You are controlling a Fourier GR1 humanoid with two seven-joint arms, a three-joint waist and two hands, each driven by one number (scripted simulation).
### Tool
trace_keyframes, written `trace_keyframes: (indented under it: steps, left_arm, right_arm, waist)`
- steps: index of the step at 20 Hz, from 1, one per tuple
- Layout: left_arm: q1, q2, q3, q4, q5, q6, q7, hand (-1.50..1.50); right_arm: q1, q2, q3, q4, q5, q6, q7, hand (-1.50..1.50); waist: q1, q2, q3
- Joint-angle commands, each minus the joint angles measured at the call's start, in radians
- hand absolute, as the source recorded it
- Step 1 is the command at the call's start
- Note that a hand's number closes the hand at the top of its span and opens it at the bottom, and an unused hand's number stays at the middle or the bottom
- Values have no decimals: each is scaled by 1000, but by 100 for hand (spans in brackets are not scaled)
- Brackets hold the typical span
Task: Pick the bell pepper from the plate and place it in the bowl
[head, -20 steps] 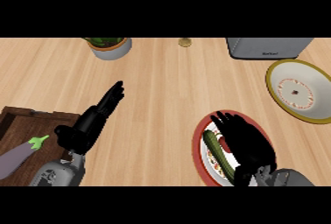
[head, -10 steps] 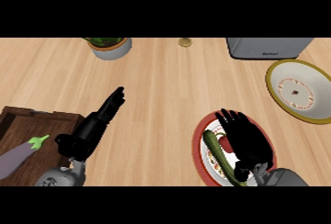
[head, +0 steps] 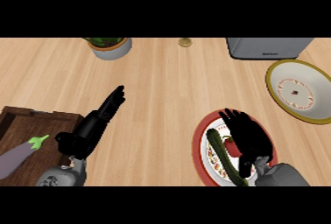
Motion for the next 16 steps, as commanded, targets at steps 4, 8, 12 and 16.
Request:
trace_keyframes:
  steps: [4,8,12,16]
  left_arm:
    - [-32,-37,30,55,-43,-9,-19,0]
    - [-38,-6,74,24,2,-51,4,0]
    - [-42,-47,40,-3,-42,-32,45,0]
    - [12,-88,23,8,-78,-4,8,0]
  right_arm:
    - [-1,44,-69,101,43,-65,-136,-150]
    - [-7,33,-50,83,71,-115,-219,150]
    - [-93,91,-98,240,116,-186,-283,150]
    - [-120,130,-123,265,155,-184,-279,150]
  waist:
    - [-2,1,1]
    - [-2,1,1]
    - [1,1,1]
    - [1,1,1]
